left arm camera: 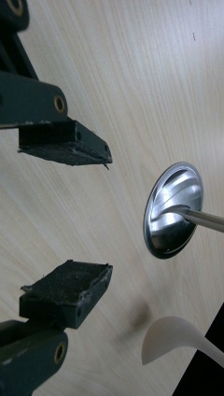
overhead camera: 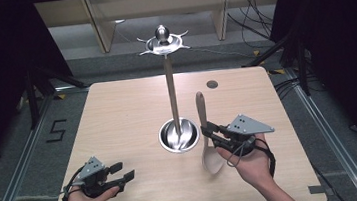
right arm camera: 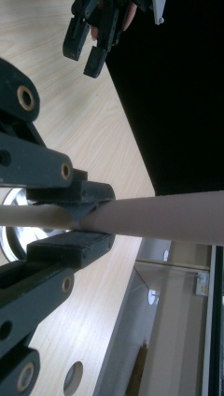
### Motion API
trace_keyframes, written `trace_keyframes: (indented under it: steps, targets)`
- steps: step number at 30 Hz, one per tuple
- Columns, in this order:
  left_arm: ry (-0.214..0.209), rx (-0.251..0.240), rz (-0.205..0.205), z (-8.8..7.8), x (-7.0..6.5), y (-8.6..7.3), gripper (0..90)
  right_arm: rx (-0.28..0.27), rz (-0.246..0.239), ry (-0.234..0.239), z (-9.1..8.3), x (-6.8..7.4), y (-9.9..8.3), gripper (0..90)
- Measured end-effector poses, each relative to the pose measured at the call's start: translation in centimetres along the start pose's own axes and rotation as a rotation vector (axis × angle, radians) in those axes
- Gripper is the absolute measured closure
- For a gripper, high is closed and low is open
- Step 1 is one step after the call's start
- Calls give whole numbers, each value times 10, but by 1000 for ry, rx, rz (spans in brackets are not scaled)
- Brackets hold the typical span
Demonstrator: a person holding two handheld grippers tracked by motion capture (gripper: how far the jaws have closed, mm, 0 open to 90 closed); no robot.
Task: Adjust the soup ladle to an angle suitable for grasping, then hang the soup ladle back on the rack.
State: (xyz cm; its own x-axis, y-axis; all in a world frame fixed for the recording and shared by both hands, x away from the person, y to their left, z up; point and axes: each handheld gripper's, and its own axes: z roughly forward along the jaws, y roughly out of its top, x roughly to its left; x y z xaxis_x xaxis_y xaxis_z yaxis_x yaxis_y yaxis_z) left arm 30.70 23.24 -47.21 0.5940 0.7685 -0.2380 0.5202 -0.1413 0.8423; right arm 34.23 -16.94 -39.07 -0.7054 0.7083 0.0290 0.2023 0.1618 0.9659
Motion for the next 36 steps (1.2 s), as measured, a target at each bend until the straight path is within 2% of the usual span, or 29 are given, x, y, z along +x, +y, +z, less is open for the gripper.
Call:
trace_keyframes:
  steps: [3,5,6,7,9,11,12,16,20,23,24,25,27,32,33,35,36]
  targets:
    - [1,-1,9,-1,1,0,393,13,22,8,1,3,0,764]
    - [3,0,10,-1,1,0,393,12,17,11,2,2,-1,764]
    - [6,-5,1,0,2,0,393,8,10,17,3,2,-1,764]
    - [13,-5,-4,0,2,0,393,23,28,12,4,3,-1,764]
    - [17,1,-1,0,2,0,393,13,23,23,5,2,-1,764]
    - [16,0,-2,0,1,0,394,24,40,29,6,2,0,764]
    - [16,0,9,0,2,0,393,34,68,18,5,4,0,764]
    - [17,1,-2,0,1,0,393,24,57,6,5,2,0,764]
    - [7,-1,13,-1,0,0,393,0,64,-22,4,3,2,763]
    - [11,-8,17,-4,-1,-3,393,13,101,-47,2,5,5,764]
    - [11,-8,17,-4,-1,-3,393,17,129,-47,2,7,6,763]
    - [6,-11,17,-6,-1,-2,393,10,102,-49,3,6,7,763]
    - [11,-15,28,-7,-1,-1,393,11,119,-37,4,8,8,763]
    - [3,-15,33,-5,0,-1,393,9,118,-31,5,9,10,763]
    - [11,-18,11,-5,-2,-1,393,6,110,-29,6,8,10,763]
    - [17,-15,12,-5,-2,-1,393,4,115,-27,6,6,11,763]
    - [9,-14,19,-4,-1,-1,393,6,136,-31,6,7,12,763]
